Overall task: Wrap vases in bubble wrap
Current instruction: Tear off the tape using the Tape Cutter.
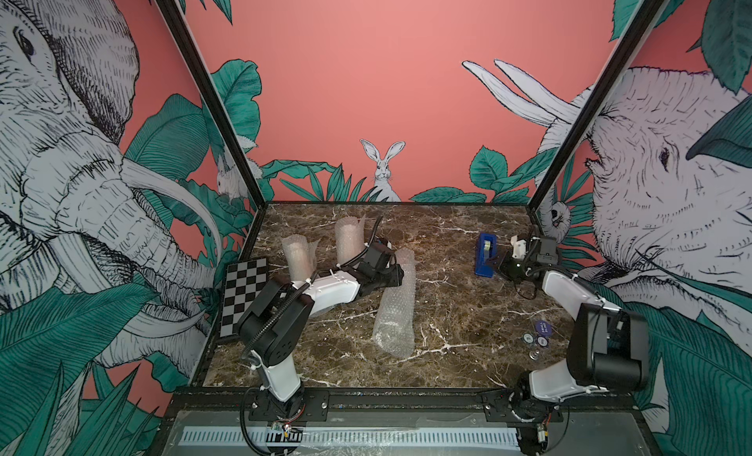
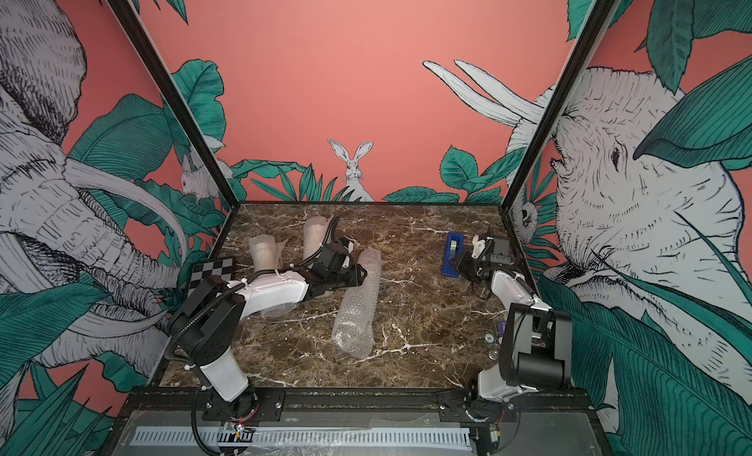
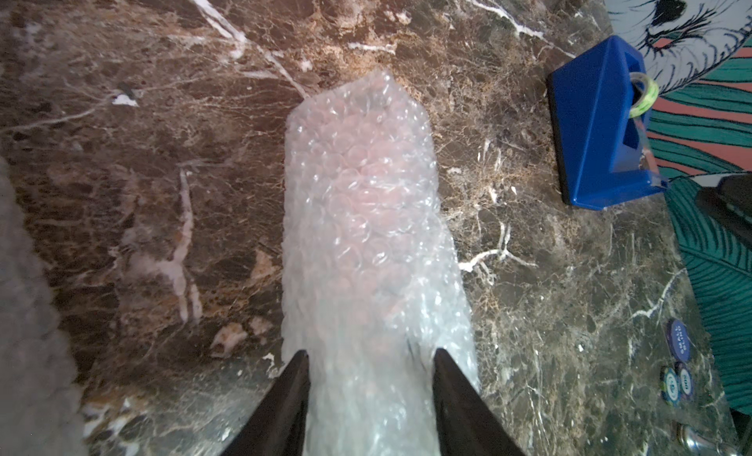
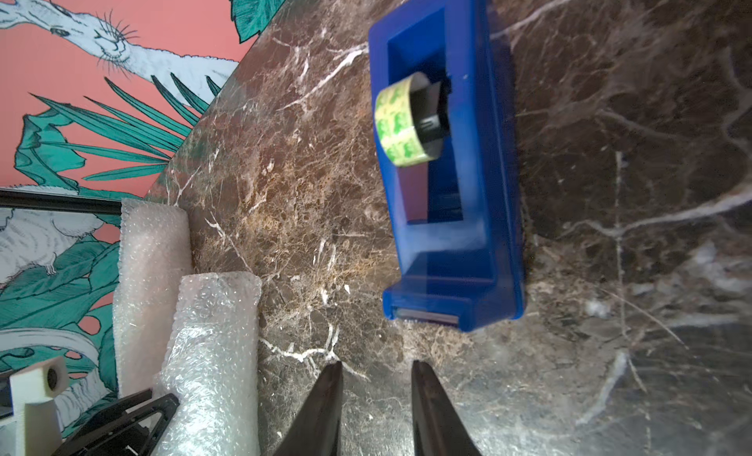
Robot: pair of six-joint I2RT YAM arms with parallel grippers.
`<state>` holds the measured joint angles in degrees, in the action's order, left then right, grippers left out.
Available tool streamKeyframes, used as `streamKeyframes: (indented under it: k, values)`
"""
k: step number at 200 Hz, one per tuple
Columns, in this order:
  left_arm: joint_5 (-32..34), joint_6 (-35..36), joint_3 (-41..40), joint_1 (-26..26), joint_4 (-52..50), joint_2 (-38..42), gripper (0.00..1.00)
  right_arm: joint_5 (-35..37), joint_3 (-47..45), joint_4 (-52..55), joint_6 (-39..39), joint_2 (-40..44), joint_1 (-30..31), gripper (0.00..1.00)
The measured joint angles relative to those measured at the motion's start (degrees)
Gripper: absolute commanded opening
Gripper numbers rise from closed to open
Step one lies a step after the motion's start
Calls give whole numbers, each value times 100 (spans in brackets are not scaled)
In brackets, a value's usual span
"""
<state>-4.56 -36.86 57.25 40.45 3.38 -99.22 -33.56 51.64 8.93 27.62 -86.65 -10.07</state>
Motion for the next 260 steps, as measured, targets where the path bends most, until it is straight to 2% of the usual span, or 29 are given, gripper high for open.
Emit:
streamKeyframes:
  k: [55, 102, 177, 260]
  values:
    - [-17, 0, 0, 0, 15, -7, 49, -614, 719, -149, -149, -911, -505, 27]
    - [-42, 0, 9, 0, 42, -31, 49, -1154, 831, -382, -76, -1683, -573, 27]
    - [-57, 0, 79, 0, 35, -96, 49, -1799, 1021, -942, 149, -2170, -573, 23]
    - [-55, 0, 81, 0, 35, -96, 49, -1982, 1051, -1019, 223, -2293, -575, 17]
